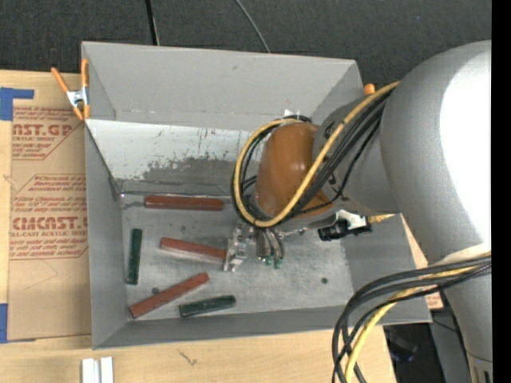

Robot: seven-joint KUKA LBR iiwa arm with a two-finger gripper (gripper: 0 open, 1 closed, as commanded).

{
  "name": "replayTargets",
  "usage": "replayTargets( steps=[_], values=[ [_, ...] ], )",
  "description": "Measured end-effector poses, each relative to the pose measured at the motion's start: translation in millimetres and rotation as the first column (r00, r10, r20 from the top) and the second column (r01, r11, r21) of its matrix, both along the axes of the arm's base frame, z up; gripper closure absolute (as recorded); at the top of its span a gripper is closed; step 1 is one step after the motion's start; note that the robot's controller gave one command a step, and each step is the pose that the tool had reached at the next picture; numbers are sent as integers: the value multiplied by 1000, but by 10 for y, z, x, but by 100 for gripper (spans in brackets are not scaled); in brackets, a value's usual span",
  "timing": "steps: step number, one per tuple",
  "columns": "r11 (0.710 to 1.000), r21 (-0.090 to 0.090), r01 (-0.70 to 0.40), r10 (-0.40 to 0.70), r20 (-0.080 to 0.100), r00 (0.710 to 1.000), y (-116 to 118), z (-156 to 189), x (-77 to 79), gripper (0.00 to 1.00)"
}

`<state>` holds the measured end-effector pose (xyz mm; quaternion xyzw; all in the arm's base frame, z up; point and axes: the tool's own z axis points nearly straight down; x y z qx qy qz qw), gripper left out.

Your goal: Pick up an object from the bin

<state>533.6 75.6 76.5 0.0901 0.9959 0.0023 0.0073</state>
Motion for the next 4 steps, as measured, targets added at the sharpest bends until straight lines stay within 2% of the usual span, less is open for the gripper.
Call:
replayTargets(
  steps=[1,2,3,4],
  values=[
    [1000,0,0,0,0,1000,0,0,0,100],
    [1000,5,8,-8,15,1000,-148,4,-184,100],
    [997,-7,-73,73,-22,997,109,346,-311,100],
    [999,-4,37,-37,-13,999,413,1774,-275,100]
  ],
)
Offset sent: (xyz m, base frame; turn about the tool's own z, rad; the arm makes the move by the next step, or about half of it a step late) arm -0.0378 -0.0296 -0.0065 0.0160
